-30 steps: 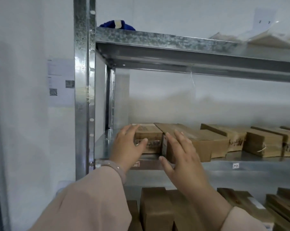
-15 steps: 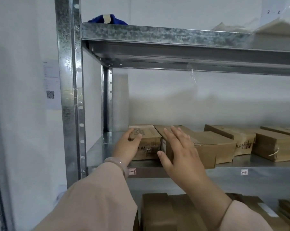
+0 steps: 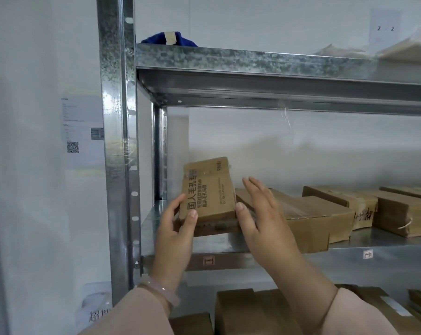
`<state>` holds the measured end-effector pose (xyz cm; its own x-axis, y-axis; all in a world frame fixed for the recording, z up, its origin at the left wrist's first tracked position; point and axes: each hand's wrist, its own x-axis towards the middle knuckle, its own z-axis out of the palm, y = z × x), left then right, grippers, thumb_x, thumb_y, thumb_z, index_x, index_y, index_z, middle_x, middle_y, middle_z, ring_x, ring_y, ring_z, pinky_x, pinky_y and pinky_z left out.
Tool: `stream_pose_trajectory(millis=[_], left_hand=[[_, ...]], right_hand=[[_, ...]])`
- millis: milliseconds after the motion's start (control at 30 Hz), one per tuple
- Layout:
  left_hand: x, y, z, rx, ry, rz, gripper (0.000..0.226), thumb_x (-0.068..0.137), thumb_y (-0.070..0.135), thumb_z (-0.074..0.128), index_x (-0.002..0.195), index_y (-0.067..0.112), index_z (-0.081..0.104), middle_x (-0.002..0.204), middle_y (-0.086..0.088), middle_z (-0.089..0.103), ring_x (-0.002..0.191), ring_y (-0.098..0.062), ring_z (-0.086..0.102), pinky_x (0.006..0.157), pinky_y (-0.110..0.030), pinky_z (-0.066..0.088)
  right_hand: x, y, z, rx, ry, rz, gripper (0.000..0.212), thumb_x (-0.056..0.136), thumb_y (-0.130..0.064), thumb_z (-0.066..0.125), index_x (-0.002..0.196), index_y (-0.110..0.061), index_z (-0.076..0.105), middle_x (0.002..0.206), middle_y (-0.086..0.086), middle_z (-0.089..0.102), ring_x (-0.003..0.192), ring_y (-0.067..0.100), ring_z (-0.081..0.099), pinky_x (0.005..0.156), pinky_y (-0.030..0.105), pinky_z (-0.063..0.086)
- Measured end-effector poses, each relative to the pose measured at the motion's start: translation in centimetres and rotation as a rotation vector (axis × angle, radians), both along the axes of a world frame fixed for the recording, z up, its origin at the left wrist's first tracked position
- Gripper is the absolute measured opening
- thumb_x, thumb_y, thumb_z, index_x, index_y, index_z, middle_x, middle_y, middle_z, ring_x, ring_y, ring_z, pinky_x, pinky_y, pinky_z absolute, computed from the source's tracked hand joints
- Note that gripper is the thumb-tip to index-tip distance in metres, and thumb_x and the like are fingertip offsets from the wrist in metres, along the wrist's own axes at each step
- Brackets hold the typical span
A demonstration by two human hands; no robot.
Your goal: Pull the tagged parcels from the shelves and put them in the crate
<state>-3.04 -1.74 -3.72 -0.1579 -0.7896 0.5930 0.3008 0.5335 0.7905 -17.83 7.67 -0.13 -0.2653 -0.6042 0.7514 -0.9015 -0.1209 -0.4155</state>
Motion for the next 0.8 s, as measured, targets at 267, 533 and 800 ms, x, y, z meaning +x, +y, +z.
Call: stream_pose_trajectory(millis=[267, 533, 800], left_hand=[[1.0, -0.2, 1.5, 0.158, 0.272, -0.328, 0.030, 0.096, 0.022, 0.051, 0.117, 0.041, 0.062, 0.121, 0.008, 0.066, 0.111, -0.014, 0.064, 0.090, -0.037, 0.055], [2.0, -0.6, 2.7, 0.169, -0.167, -0.277, 0.066, 0.053, 0.082, 0.067, 0.109, 0.048, 0.060, 0.105, 0.026, 0.069, 0.093, 0.007, 0.065, 0.082, -0.026, 0.050], [1.6, -1.3, 2.3, 0.633, 0.189, -0.552, 0.043, 0.084, 0.053, 0.059, 0.115, 0.023, 0.064, 0.108, -0.012, 0.073, 0.103, -0.032, 0.069, 0.091, -0.060, 0.049]], right_hand=[[1.9, -1.4, 0.8, -0.015, -0.792, 0.555, 0.061, 0.089, -0.049, 0.057, 0.143, -0.048, 0.030, 0.129, -0.025, 0.051, 0.115, 0.003, 0.057, 0.100, 0.036, 0.048], [2.9, -1.5, -0.2, -0.050, -0.416, 0.436, 0.073, 0.086, -0.046, 0.065, 0.145, -0.050, 0.022, 0.134, -0.035, 0.046, 0.123, -0.013, 0.044, 0.097, 0.013, 0.041], [2.7, -1.6, -0.3, 0.006, -0.723, 0.471, 0.041, 0.090, -0.057, 0.048, 0.129, -0.064, 0.036, 0.122, -0.036, 0.047, 0.106, -0.017, 0.051, 0.072, 0.001, 0.043]])
